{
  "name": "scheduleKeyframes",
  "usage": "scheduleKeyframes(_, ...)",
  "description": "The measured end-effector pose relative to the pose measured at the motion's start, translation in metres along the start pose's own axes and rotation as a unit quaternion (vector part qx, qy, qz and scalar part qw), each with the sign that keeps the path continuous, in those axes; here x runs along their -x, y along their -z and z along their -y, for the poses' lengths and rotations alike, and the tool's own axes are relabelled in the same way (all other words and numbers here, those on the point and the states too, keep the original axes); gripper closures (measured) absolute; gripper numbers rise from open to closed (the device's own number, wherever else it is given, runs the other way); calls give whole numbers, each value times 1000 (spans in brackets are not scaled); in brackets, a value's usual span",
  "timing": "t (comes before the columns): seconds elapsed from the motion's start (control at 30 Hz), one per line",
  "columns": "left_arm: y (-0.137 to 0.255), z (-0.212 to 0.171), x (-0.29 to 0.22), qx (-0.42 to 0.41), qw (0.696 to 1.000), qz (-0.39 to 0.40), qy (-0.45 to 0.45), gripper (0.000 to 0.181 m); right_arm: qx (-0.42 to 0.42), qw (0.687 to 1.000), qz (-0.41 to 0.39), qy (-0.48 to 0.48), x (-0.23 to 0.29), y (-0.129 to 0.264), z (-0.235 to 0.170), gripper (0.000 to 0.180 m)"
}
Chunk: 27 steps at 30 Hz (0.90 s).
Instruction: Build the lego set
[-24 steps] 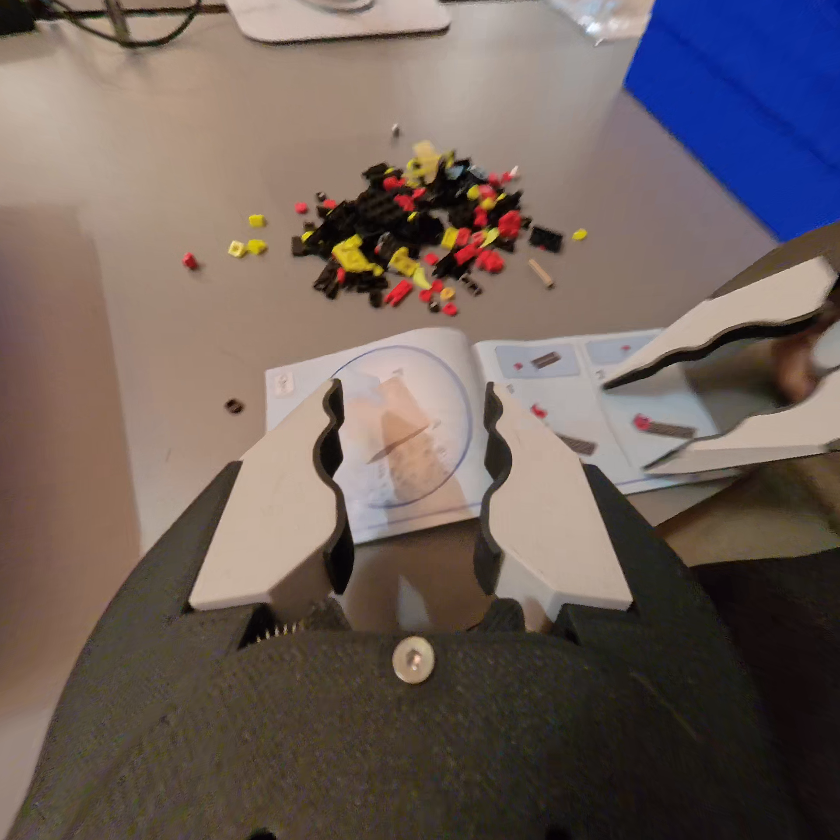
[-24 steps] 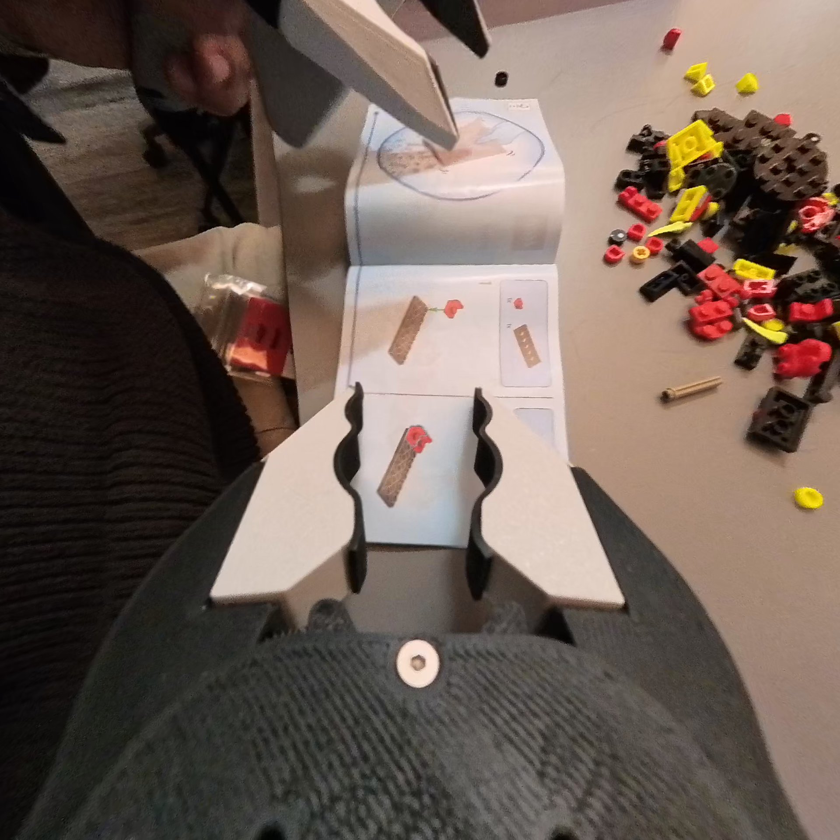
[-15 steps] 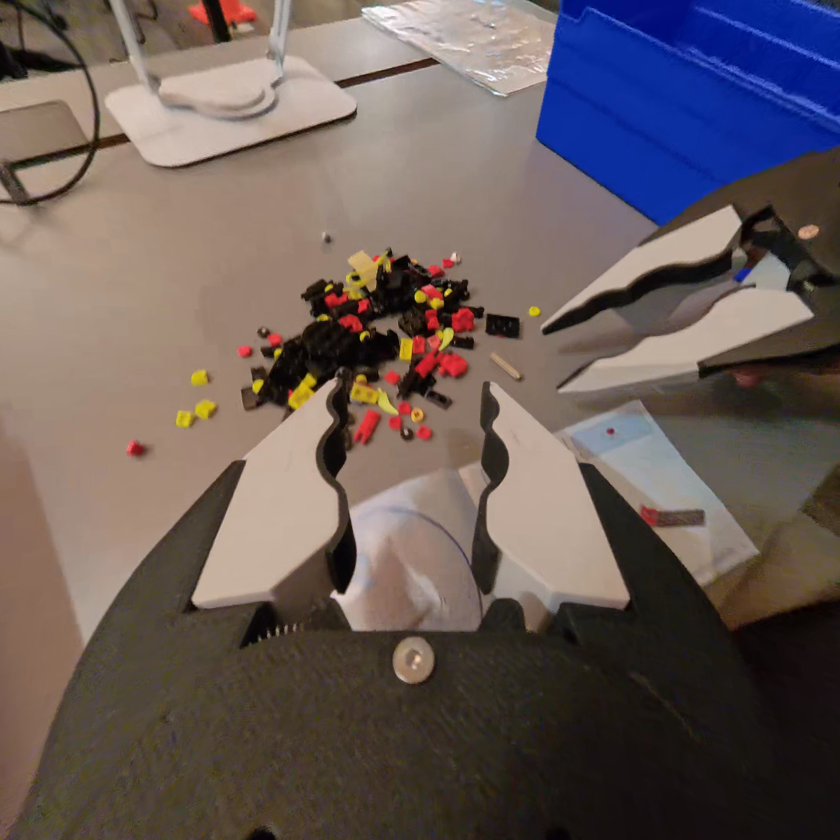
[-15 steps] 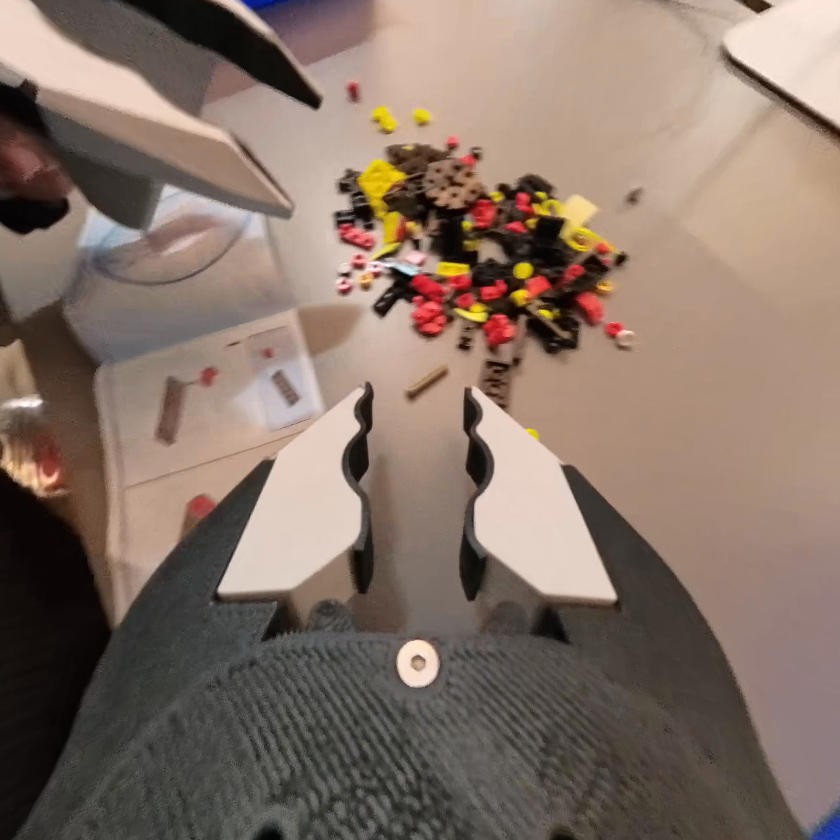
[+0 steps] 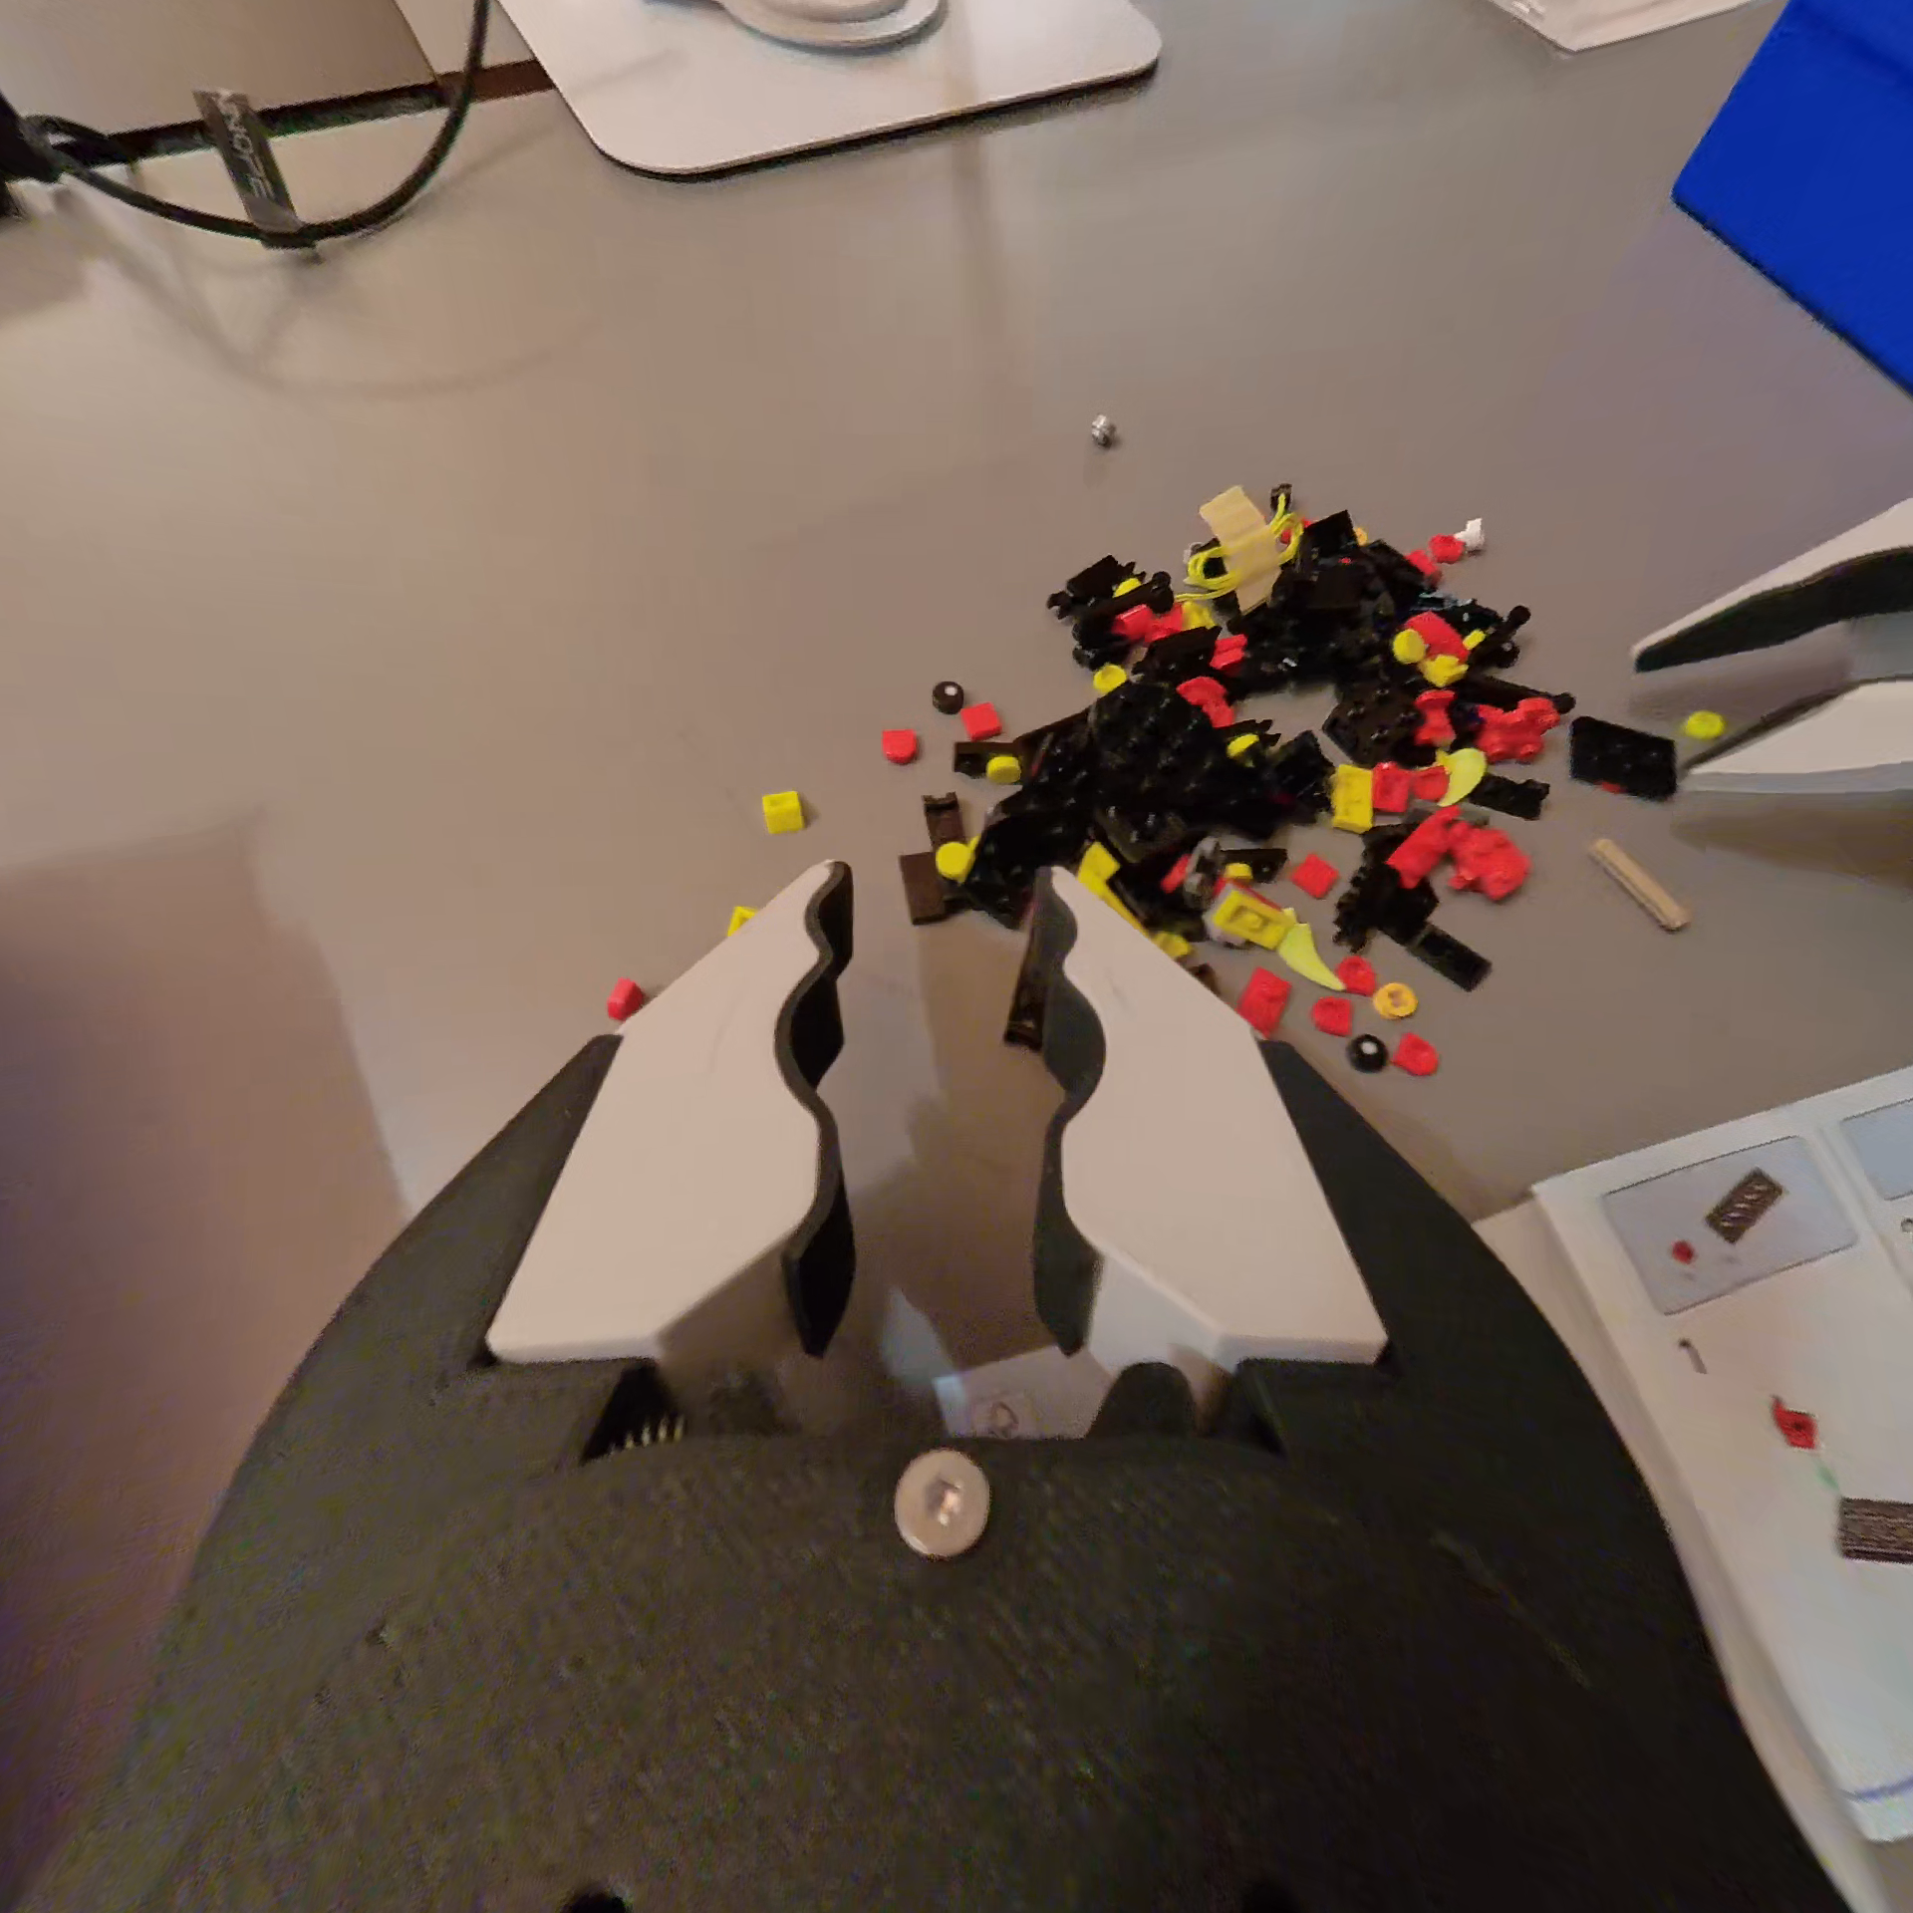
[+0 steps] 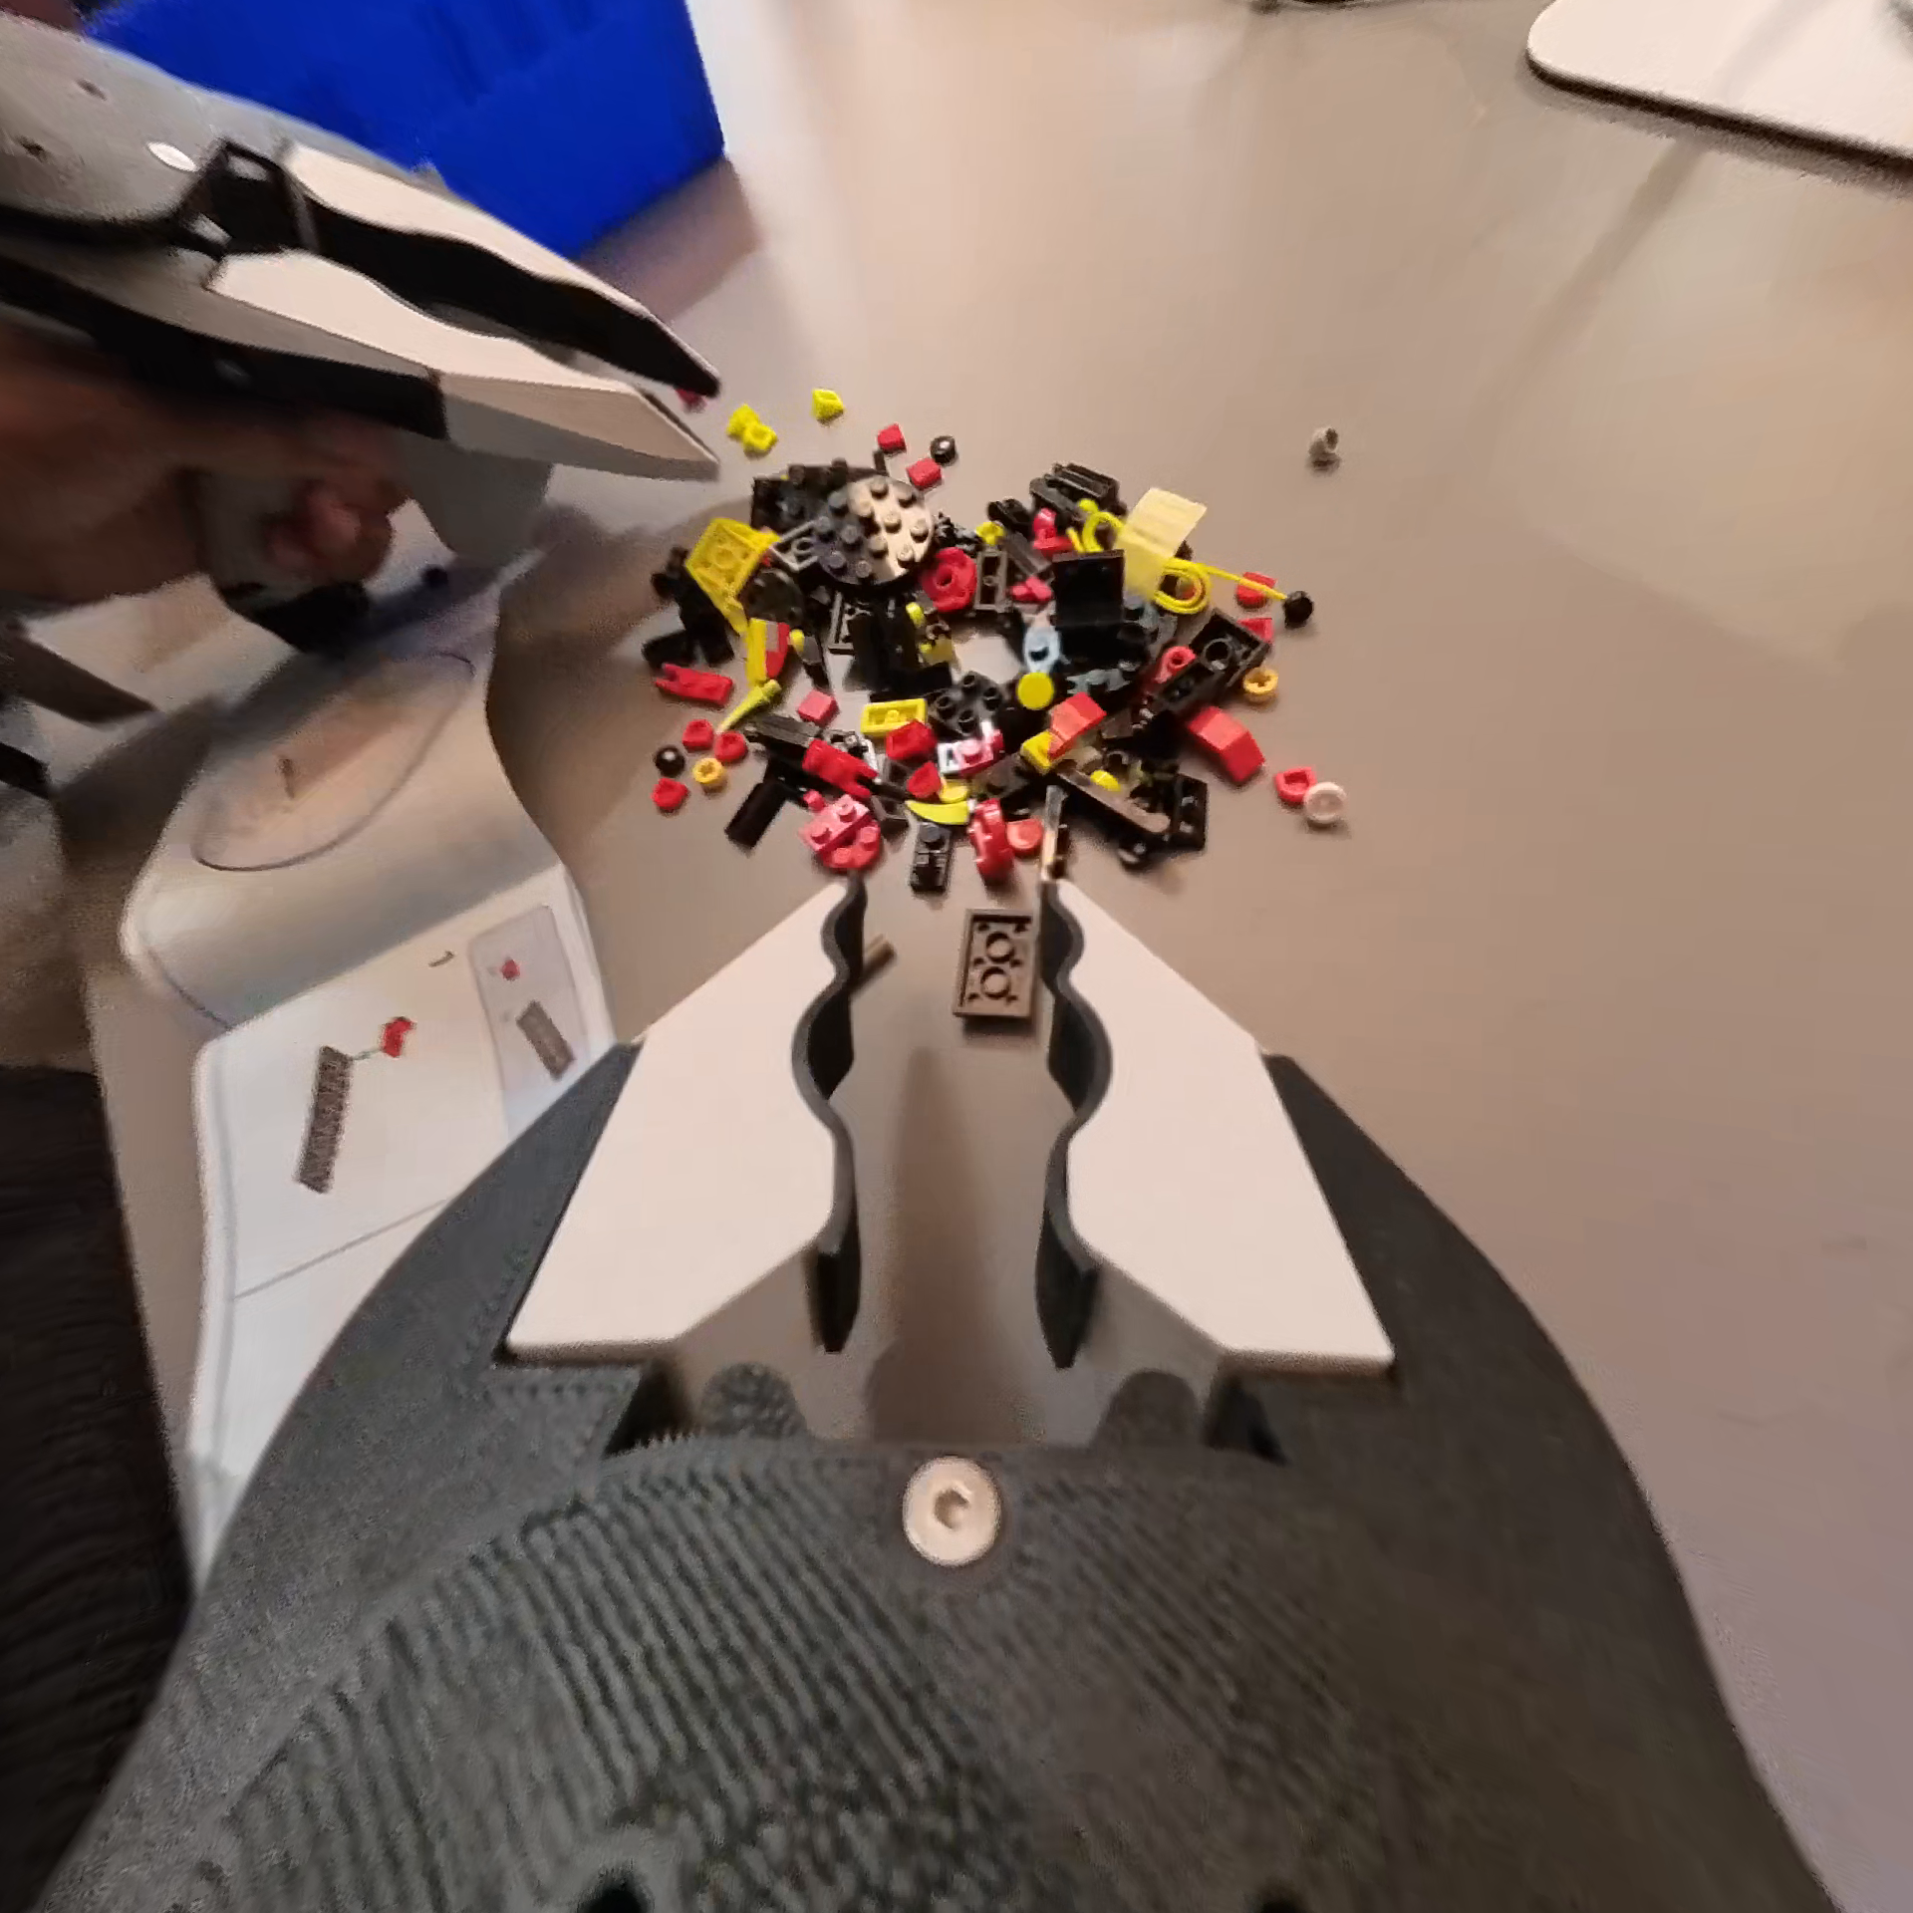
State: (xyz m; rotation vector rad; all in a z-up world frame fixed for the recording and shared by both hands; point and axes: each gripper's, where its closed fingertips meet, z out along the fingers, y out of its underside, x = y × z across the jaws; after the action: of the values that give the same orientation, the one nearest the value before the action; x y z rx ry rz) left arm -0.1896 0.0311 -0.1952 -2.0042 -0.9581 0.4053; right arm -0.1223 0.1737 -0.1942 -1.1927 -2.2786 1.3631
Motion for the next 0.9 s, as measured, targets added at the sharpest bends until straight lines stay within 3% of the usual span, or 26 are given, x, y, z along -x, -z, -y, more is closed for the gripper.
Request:
scheduleKeyframes(0.2,-8,9,1,0,998,-21,-61,150,-62,996,41,-55,16,21,16,146)
scheduleKeyframes(0.3,-14,7,-13,4,987,-45,-153,168,-67,997,26,-25,20,29,18,146)
scheduleKeyframes(0.47,-25,-1,-13,25,972,-11,-235,163,-57,998,0,29,29,44,7,145)
scheduleKeyframes(0.63,-33,-3,-21,44,967,-38,-247,159,-65,997,-15,38,32,60,3,145)
scheduleKeyframes(0.9,-33,16,-14,20,984,-42,-173,164,-72,997,-32,27,30,73,-3,146)
